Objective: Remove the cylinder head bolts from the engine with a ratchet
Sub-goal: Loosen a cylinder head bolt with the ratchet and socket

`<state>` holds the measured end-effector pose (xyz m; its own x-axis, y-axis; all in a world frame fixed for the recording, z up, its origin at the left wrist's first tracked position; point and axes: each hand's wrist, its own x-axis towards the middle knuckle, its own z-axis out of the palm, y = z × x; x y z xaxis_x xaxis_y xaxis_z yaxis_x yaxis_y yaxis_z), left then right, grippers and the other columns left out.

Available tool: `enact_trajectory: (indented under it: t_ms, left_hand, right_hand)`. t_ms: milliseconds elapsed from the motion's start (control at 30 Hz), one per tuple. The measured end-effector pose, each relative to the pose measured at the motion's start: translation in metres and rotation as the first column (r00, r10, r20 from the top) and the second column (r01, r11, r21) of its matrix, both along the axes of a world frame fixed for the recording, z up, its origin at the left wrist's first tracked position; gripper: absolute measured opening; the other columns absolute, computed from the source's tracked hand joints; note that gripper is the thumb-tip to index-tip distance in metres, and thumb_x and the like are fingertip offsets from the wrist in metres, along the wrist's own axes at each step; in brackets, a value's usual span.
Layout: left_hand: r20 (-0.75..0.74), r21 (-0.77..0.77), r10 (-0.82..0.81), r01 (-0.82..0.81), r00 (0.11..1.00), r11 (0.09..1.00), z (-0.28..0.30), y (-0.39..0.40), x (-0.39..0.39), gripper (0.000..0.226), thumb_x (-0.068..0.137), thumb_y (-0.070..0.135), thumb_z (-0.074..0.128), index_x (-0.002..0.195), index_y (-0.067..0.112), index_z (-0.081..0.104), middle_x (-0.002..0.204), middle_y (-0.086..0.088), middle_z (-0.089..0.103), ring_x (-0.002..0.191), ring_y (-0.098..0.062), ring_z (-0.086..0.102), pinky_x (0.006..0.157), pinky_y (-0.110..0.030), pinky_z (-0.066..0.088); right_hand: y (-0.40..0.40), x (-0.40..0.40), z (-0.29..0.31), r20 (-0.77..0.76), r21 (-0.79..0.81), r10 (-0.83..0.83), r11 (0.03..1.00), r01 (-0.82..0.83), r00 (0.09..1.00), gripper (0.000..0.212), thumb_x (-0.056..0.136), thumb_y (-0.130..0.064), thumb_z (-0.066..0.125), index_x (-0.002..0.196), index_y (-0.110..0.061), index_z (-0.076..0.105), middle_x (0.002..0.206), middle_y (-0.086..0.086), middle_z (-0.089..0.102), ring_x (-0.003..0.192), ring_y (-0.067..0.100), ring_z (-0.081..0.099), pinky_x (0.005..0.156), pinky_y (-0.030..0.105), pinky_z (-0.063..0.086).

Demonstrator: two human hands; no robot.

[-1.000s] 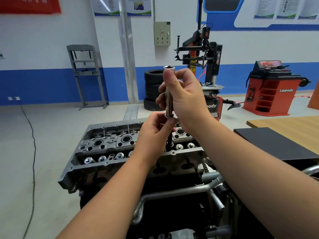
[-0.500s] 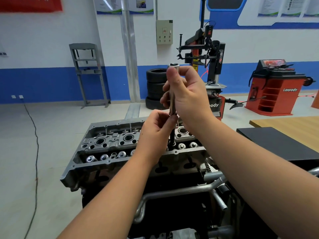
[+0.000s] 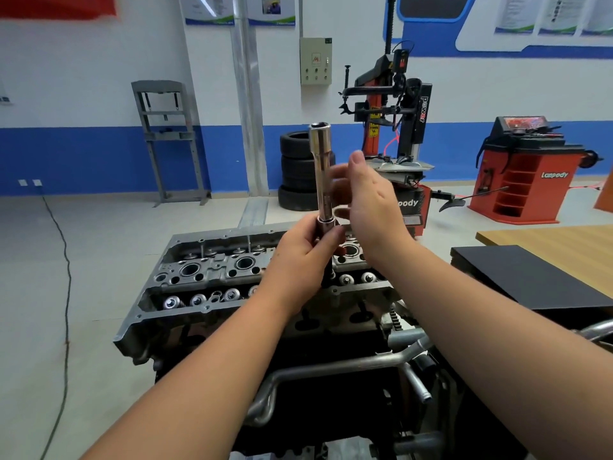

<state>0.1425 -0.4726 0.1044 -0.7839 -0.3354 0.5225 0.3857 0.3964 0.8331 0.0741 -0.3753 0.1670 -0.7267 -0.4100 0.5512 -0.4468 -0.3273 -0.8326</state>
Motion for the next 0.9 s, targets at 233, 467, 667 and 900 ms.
enact_trajectory:
  t_ms: [233, 467, 667, 900]
  left_hand:
    - [-0.03, 0.015, 0.016, -0.016, 0.999, 1.0, 0.002, 0.003, 0.0, 0.017, 0.085, 0.061, 0.061, 0.094, 0.049, 0.068, 0.094, 0.005, 0.074, 0.096, -0.019, 0.071, 0.097, -0.054, 0.055]
    - [-0.08, 0.057, 0.017, -0.013, 0.997, 0.998, 0.017, 0.006, 0.002, 0.015, 0.098, 0.036, 0.061, 0.097, 0.023, 0.066, 0.092, -0.004, 0.075, 0.09, -0.019, 0.074, 0.088, -0.041, 0.059]
    - [-0.079, 0.069, 0.035, -0.03, 0.996, 0.997, 0.051, 0.0, 0.008, 0.012, 0.104, 0.034, 0.06, 0.097, 0.026, 0.065, 0.086, 0.011, 0.074, 0.08, -0.009, 0.073, 0.069, -0.02, 0.057]
    - [-0.104, 0.084, 0.04, -0.031, 0.994, 0.996, 0.063, 0.002, 0.015, 0.011, 0.103, 0.035, 0.061, 0.096, 0.027, 0.065, 0.085, 0.01, 0.073, 0.082, -0.011, 0.072, 0.077, -0.032, 0.06]
  right_hand:
    - [0.024, -0.013, -0.018, -0.173, 0.273, -0.23, 0.923, 0.271, 0.958, 0.023, 0.1, -0.033, 0.055, 0.09, -0.016, 0.068, 0.082, 0.003, 0.068, 0.079, 0.024, 0.066, 0.077, 0.05, 0.057]
    - [0.037, -0.003, -0.009, -0.352, 0.638, -0.164, 0.678, 0.365, 0.921, 0.018, 0.096, -0.024, 0.054, 0.089, -0.019, 0.07, 0.074, -0.003, 0.065, 0.067, 0.013, 0.057, 0.053, 0.026, 0.036]
    - [0.045, 0.006, -0.011, -0.321, 0.808, 0.072, 0.541, 0.233, 0.944, 0.037, 0.083, -0.032, 0.075, 0.117, -0.024, 0.063, 0.097, -0.006, 0.07, 0.082, 0.007, 0.065, 0.065, 0.024, 0.05]
    - [0.027, 0.016, -0.014, -0.478, 0.649, -0.004, 0.673, 0.356, 0.878, 0.016, 0.091, -0.041, 0.069, 0.088, -0.027, 0.063, 0.079, -0.011, 0.066, 0.077, 0.011, 0.062, 0.068, 0.032, 0.049]
